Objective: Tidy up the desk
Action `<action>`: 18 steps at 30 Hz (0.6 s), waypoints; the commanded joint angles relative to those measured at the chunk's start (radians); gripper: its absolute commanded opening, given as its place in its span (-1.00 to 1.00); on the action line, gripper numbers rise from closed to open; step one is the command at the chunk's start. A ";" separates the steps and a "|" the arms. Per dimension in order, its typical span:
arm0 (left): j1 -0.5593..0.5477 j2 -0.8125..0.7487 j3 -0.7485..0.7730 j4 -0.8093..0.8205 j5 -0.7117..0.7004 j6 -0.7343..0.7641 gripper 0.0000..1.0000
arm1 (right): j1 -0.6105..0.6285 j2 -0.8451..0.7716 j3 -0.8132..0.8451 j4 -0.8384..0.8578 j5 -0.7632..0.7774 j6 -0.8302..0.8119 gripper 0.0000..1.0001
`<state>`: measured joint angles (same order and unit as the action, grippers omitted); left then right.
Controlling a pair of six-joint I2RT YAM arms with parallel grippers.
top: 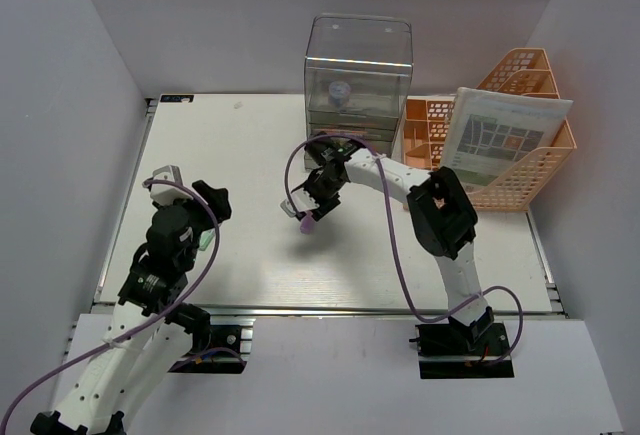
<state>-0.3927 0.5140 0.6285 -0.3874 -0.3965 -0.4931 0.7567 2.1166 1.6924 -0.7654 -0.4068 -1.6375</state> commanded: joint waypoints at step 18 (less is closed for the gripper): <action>0.003 -0.023 -0.006 0.015 0.008 0.014 0.52 | 0.050 0.181 0.202 -0.230 0.163 -0.203 0.13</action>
<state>-0.3927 0.5037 0.6285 -0.3840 -0.3958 -0.4873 0.7918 2.2642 1.8526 -0.8894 -0.2829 -1.7802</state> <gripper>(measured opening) 0.757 0.569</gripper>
